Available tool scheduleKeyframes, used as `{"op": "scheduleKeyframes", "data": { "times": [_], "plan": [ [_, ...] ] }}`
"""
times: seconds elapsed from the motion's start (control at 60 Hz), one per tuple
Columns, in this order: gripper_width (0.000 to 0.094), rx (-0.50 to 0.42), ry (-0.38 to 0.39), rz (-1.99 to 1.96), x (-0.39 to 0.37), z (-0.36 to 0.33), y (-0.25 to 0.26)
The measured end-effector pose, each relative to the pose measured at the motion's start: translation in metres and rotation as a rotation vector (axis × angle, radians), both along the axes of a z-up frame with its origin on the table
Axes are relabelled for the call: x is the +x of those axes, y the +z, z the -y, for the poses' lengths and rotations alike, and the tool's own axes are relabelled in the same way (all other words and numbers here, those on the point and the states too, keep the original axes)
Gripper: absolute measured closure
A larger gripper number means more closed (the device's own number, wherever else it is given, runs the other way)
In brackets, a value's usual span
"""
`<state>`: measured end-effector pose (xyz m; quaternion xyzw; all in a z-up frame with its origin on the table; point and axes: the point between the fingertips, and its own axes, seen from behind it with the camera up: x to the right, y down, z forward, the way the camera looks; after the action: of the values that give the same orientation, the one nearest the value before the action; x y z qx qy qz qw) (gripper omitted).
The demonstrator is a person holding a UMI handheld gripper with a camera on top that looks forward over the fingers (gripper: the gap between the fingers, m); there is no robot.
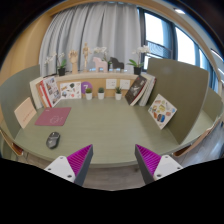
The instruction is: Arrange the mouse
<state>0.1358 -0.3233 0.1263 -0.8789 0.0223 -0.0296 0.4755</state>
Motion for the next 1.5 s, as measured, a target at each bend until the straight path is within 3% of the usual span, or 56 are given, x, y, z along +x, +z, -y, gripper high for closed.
{"op": "scheduleKeyframes", "data": {
  "times": [0.35,0.6,0.683,0.817,0.95,1.133,1.3,1.5],
  "plan": [
    [0.0074,-0.14,0.201,-0.044,-0.218,0.0,-0.114],
    [0.0083,-0.117,0.185,-0.033,-0.29,-0.073,-0.137],
    [0.0158,-0.112,0.16,-0.048,-0.296,-0.096,-0.139],
    [0.0408,-0.109,0.133,-0.048,-0.296,-0.118,-0.137],
    [0.045,-0.12,0.104,-0.039,-0.296,-0.124,-0.138],
    [0.0585,-0.192,0.074,-0.03,-0.299,-0.12,-0.14],
    [0.0583,-0.186,0.036,-0.035,-0.289,-0.128,-0.107],
    [0.0584,0.03,0.032,0.0,-0.272,-0.197,0.042]
  ]
}}
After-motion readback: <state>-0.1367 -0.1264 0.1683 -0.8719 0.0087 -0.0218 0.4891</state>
